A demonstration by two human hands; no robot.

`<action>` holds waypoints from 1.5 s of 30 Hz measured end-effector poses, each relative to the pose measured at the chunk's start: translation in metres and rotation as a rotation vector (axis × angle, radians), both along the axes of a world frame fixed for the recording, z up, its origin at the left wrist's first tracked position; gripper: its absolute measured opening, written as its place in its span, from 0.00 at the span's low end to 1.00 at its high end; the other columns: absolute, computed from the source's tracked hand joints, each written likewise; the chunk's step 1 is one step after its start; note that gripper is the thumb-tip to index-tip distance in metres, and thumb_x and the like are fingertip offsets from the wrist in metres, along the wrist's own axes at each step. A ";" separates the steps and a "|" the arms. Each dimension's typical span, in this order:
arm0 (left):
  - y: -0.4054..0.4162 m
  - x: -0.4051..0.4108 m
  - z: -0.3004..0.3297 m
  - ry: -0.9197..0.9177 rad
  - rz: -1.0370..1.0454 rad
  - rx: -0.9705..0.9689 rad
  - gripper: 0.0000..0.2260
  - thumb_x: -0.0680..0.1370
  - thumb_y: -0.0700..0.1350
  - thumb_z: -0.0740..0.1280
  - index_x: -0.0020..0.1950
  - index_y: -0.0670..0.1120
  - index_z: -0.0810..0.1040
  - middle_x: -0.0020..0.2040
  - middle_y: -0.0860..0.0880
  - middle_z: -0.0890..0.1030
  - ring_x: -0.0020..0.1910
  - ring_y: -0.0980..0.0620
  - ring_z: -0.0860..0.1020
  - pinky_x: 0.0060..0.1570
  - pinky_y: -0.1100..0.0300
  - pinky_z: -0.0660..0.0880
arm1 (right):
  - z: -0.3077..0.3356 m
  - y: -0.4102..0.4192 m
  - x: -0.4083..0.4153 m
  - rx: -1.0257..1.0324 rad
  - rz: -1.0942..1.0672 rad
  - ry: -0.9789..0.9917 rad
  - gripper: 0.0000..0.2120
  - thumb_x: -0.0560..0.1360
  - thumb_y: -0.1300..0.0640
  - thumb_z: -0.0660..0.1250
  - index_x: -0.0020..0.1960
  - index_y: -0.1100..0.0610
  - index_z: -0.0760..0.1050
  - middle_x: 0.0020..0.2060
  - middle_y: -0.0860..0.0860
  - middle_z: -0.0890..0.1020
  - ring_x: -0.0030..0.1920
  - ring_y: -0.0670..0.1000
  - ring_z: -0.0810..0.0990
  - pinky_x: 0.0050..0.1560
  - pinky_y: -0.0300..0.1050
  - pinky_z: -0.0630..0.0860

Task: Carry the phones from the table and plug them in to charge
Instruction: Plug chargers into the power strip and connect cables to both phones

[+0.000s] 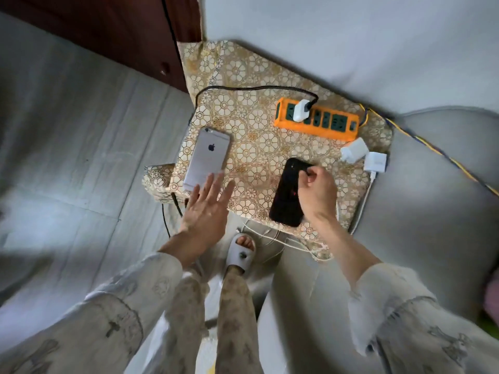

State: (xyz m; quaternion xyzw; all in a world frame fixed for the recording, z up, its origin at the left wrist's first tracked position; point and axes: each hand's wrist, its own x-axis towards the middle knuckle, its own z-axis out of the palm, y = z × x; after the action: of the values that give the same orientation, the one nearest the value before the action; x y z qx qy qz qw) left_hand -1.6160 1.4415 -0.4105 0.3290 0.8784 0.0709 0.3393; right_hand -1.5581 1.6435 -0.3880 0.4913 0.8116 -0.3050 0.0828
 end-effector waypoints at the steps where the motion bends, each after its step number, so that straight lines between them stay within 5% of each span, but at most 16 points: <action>1: 0.013 0.005 -0.003 0.009 -0.031 -0.028 0.33 0.78 0.38 0.56 0.74 0.49 0.37 0.76 0.46 0.36 0.74 0.46 0.36 0.70 0.50 0.35 | 0.000 0.021 0.008 0.065 -0.014 -0.018 0.16 0.77 0.53 0.61 0.60 0.62 0.71 0.55 0.59 0.76 0.55 0.58 0.76 0.57 0.53 0.74; 6: 0.080 0.007 -0.018 0.037 -0.091 -0.118 0.41 0.77 0.38 0.61 0.71 0.51 0.30 0.71 0.48 0.26 0.72 0.45 0.31 0.68 0.43 0.33 | -0.009 0.103 0.013 0.255 -0.009 -0.039 0.18 0.76 0.58 0.61 0.64 0.63 0.68 0.62 0.63 0.71 0.65 0.61 0.67 0.65 0.51 0.63; 11: 0.107 -0.012 -0.028 -0.024 -0.016 -0.188 0.47 0.73 0.50 0.67 0.71 0.54 0.29 0.72 0.48 0.27 0.72 0.45 0.30 0.69 0.39 0.34 | -0.025 0.139 0.014 0.425 0.472 -0.223 0.25 0.70 0.69 0.63 0.66 0.64 0.64 0.65 0.62 0.68 0.67 0.61 0.63 0.63 0.52 0.62; 18: 0.117 -0.006 -0.022 -0.027 0.006 -0.253 0.47 0.73 0.46 0.67 0.71 0.53 0.29 0.71 0.47 0.26 0.72 0.44 0.30 0.67 0.36 0.38 | -0.025 0.149 0.027 0.575 0.755 -0.363 0.21 0.75 0.67 0.52 0.68 0.63 0.61 0.63 0.64 0.68 0.65 0.63 0.65 0.60 0.58 0.65; 26: 0.113 -0.005 -0.026 0.011 -0.025 -0.254 0.49 0.72 0.44 0.69 0.70 0.53 0.26 0.68 0.47 0.23 0.71 0.43 0.29 0.68 0.36 0.39 | -0.018 0.154 0.012 0.512 1.255 -0.370 0.20 0.73 0.70 0.60 0.65 0.63 0.66 0.65 0.61 0.68 0.63 0.60 0.66 0.63 0.55 0.70; 32: 0.112 -0.007 -0.025 -0.007 -0.019 -0.267 0.50 0.72 0.44 0.68 0.66 0.55 0.24 0.67 0.48 0.22 0.67 0.46 0.26 0.68 0.36 0.39 | -0.011 0.155 0.012 0.527 1.251 -0.392 0.26 0.71 0.71 0.62 0.68 0.65 0.61 0.64 0.61 0.67 0.62 0.58 0.70 0.56 0.50 0.75; 36: 0.112 -0.007 -0.024 -0.013 -0.017 -0.270 0.50 0.72 0.45 0.68 0.67 0.55 0.24 0.68 0.48 0.22 0.68 0.46 0.26 0.68 0.37 0.39 | -0.008 0.162 0.009 0.489 1.194 -0.326 0.19 0.73 0.68 0.62 0.62 0.65 0.66 0.58 0.61 0.70 0.54 0.58 0.75 0.53 0.52 0.77; 38: 0.112 -0.007 -0.024 -0.018 -0.015 -0.267 0.50 0.72 0.45 0.68 0.67 0.55 0.24 0.68 0.48 0.23 0.68 0.46 0.26 0.68 0.37 0.39 | -0.008 0.174 0.009 0.404 1.052 -0.149 0.17 0.73 0.63 0.65 0.60 0.66 0.67 0.56 0.62 0.72 0.50 0.61 0.77 0.47 0.53 0.76; 42: 0.112 -0.006 -0.023 -0.018 -0.011 -0.272 0.50 0.72 0.45 0.68 0.67 0.55 0.24 0.68 0.48 0.23 0.68 0.47 0.26 0.69 0.37 0.39 | 0.000 0.187 0.004 0.061 0.615 0.241 0.21 0.67 0.63 0.73 0.57 0.64 0.72 0.51 0.61 0.78 0.48 0.58 0.78 0.44 0.36 0.69; 45: 0.112 -0.006 -0.023 -0.019 -0.010 -0.279 0.50 0.72 0.45 0.68 0.68 0.55 0.25 0.67 0.48 0.23 0.67 0.47 0.26 0.69 0.37 0.39 | 0.005 0.184 -0.013 -0.132 0.416 0.331 0.23 0.65 0.63 0.74 0.58 0.60 0.73 0.53 0.59 0.80 0.48 0.53 0.80 0.49 0.41 0.76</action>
State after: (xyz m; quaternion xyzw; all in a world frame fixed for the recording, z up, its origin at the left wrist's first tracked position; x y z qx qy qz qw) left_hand -1.6223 1.5532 -0.4337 0.2826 0.8747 -0.0503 0.3905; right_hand -1.5715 1.8273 -0.3829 0.2513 0.8759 -0.4098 0.0416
